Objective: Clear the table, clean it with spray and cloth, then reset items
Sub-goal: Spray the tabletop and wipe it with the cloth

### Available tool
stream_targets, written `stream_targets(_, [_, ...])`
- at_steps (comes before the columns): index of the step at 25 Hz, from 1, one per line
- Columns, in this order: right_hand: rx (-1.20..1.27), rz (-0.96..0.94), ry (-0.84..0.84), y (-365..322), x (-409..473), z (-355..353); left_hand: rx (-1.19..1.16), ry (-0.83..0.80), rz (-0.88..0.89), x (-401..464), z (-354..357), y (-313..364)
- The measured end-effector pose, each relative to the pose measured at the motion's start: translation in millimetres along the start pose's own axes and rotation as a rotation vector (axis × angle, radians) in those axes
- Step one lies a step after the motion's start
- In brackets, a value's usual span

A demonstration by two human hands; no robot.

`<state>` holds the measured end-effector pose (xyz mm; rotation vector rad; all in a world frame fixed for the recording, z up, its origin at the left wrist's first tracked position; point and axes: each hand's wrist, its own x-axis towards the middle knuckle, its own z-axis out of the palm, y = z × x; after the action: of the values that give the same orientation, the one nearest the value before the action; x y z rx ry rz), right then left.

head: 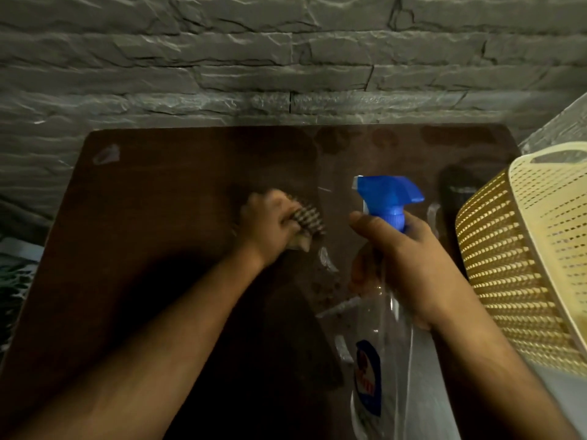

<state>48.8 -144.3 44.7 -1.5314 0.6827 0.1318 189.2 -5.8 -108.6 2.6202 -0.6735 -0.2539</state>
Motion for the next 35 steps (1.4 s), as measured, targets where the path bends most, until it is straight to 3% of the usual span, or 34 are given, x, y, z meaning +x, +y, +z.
stream_targets(2, [-0.012,0.015,-0.018,2.4,-4.2,1.2,-0.01,-0.079,0.211,-64.8,8.5,6.1])
stream_targets(4, [-0.032,0.022,-0.022,6.0,-9.2,-1.3,-0.063,-0.005,0.222,-81.1,-1.1,-21.3])
stream_targets(8, [-0.054,0.033,-0.038,12.6,-17.1,-3.3,-0.031,0.144,-0.183,5.8,-15.2,-41.7])
stream_targets(9, [-0.051,0.028,-0.043,13.8,-18.7,-2.8,-0.032,0.142,-0.193,10.0,-6.9,-24.4])
stream_targets(12, [-0.041,-0.026,-0.067,18.2,-27.6,0.3,-0.04,0.013,0.074,-58.4,17.6,21.0])
stream_targets(14, [-0.05,-0.046,-0.087,20.6,-33.6,-1.5,-0.073,0.008,0.177,-108.3,17.1,1.0])
stream_targets(17, [-0.015,-0.035,-0.091,25.1,-41.0,-10.2,-0.071,0.154,-0.059,-74.0,-3.0,-38.5])
stream_targets(19, [0.005,-0.039,-0.091,24.6,-47.5,-14.3,-0.025,0.212,-0.258,-29.9,-3.8,-32.6])
stream_targets(20, [0.009,-0.042,-0.1,25.2,-50.5,-15.8,0.01,0.206,-0.274,-21.5,0.0,-15.9])
stream_targets(23, [0.017,-0.037,-0.14,28.8,-58.4,-22.8,0.036,0.066,-0.09,-66.4,15.6,25.2])
stream_targets(26, [0.007,-0.044,-0.158,29.9,-65.5,-30.8,-0.105,0.058,0.05,-148.3,12.5,6.3])
stream_targets(29, [-0.016,-0.057,-0.165,34.1,-72.2,-35.5,-0.021,0.137,-0.113,-114.0,6.4,-19.1])
stream_targets(31, [-0.048,-0.09,-0.154,40.6,-75.6,-36.9,0.002,0.191,-0.249,-79.4,6.5,-2.9])
stream_targets(32, [-0.052,-0.104,-0.151,43.7,-78.0,-37.7,0.008,0.181,-0.237,-79.9,10.2,11.6])
stream_targets(35, [-0.038,-0.094,-0.171,48.9,-86.6,-40.8,-0.033,0.061,0.04,-152.8,24.2,26.1])
